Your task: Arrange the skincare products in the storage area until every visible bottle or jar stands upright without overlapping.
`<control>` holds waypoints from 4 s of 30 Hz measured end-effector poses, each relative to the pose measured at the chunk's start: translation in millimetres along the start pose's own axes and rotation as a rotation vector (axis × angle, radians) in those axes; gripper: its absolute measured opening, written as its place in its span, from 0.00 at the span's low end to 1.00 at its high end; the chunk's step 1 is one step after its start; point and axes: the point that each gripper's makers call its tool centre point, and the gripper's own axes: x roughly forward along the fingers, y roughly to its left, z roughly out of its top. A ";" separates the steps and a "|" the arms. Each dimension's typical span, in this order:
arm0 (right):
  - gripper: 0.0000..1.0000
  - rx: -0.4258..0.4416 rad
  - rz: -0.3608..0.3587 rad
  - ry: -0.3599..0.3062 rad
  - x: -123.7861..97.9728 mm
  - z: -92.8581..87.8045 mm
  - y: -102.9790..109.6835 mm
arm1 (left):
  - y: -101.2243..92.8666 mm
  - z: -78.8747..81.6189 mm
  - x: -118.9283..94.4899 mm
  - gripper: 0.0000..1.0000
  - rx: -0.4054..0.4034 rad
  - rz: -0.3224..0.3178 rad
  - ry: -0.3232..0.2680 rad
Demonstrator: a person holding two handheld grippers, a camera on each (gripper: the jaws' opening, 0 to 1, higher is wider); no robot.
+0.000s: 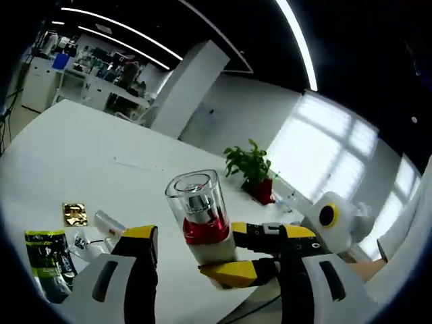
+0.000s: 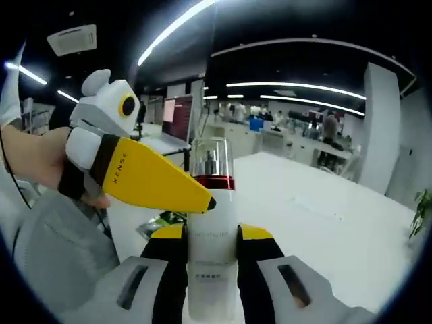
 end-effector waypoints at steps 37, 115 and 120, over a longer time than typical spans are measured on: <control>0.26 0.000 -0.049 0.026 -8.7 -15.5 -4.7 | 11.9 -8.9 32.3 0.30 0.089 -0.011 0.031; 0.31 -0.119 0.357 0.018 -5.8 -104.7 -52.0 | -26.2 -88.1 117.7 0.26 0.598 -0.660 0.361; 0.31 -0.126 0.340 0.034 -2.4 -113.2 -59.9 | -21.5 -92.0 125.7 0.27 0.602 -0.678 0.370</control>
